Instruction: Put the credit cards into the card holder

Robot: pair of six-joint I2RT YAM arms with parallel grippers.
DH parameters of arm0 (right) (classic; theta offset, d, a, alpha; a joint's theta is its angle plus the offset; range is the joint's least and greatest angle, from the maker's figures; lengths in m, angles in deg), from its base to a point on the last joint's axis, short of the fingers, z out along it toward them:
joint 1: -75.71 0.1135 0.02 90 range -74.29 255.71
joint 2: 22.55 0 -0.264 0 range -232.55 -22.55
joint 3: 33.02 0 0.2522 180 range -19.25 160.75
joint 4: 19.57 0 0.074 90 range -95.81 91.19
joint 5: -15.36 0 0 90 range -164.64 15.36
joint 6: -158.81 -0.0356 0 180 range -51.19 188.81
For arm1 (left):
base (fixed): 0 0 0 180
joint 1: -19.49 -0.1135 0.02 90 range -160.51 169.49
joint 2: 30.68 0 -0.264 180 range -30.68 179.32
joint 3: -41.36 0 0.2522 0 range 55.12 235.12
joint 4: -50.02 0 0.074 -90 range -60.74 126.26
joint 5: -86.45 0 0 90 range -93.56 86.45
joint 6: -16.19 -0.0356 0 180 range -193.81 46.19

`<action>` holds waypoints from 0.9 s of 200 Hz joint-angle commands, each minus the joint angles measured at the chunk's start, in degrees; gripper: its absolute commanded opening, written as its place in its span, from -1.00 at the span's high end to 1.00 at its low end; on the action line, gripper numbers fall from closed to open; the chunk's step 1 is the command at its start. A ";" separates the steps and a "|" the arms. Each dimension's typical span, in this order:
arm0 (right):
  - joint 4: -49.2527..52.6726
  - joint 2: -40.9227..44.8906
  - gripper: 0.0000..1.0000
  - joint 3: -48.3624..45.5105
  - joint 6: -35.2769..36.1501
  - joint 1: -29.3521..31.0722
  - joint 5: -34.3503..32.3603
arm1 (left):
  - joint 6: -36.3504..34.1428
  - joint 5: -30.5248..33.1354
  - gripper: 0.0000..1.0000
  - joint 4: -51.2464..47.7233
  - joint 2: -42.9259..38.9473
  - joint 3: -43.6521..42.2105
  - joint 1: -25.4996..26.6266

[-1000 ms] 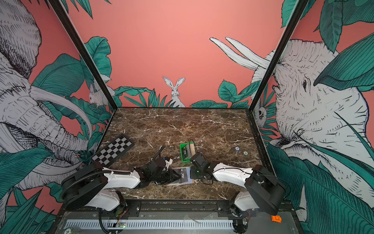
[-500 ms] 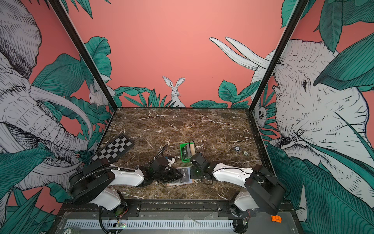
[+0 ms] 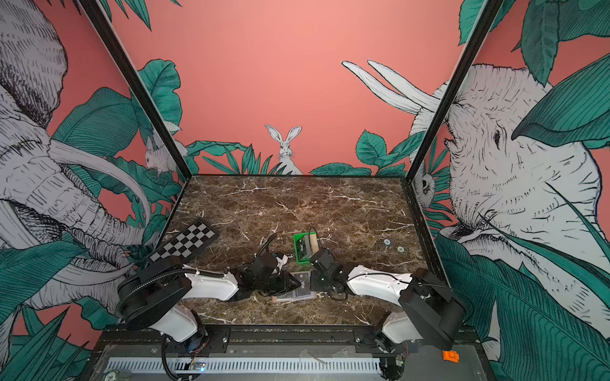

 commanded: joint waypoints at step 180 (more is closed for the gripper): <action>0.80 0.94 0.83 -0.79 -0.11 0.45 -0.66 | -8.57 4.73 0.41 -22.79 -15.64 -0.90 -1.14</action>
